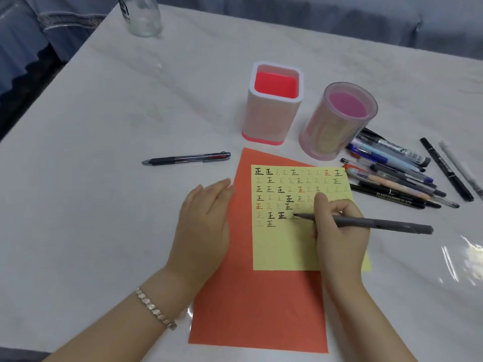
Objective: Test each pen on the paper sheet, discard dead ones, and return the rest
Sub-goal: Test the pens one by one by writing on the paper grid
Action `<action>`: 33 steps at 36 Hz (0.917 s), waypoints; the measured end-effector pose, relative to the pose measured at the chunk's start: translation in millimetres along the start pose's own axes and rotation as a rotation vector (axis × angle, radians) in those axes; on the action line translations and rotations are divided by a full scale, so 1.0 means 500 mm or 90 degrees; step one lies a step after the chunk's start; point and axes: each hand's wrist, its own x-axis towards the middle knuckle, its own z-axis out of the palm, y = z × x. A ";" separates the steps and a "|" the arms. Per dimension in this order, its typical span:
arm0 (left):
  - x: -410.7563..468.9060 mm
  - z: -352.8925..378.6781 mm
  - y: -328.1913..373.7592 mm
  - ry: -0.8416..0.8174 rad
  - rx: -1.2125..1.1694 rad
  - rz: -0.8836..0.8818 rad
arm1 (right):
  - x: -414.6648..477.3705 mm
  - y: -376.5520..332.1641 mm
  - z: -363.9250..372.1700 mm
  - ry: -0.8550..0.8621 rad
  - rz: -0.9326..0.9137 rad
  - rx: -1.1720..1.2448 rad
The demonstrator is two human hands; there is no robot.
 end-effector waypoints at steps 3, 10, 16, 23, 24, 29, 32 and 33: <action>-0.002 0.001 -0.003 0.011 0.048 -0.080 | 0.000 -0.004 -0.024 -0.014 0.004 -0.029; 0.014 -0.015 -0.010 -0.020 0.052 -0.105 | 0.001 -0.010 -0.061 -0.050 0.026 -0.052; 0.034 -0.050 0.056 -0.065 -0.316 -0.263 | -0.004 -0.032 -0.066 -0.122 0.007 -0.025; 0.040 -0.066 0.110 -0.079 -0.535 -0.303 | -0.013 -0.063 -0.075 -0.252 0.001 0.062; 0.039 -0.067 0.113 -0.087 -0.536 -0.295 | -0.014 -0.068 -0.078 -0.256 -0.015 0.054; 0.037 -0.070 0.124 -0.121 -0.497 -0.248 | -0.014 -0.091 -0.087 -0.267 -0.062 0.019; 0.038 -0.071 0.130 -0.132 -0.486 -0.225 | -0.014 -0.100 -0.091 -0.266 -0.070 0.011; 0.038 -0.072 0.133 -0.134 -0.482 -0.216 | -0.014 -0.102 -0.092 -0.268 -0.069 0.011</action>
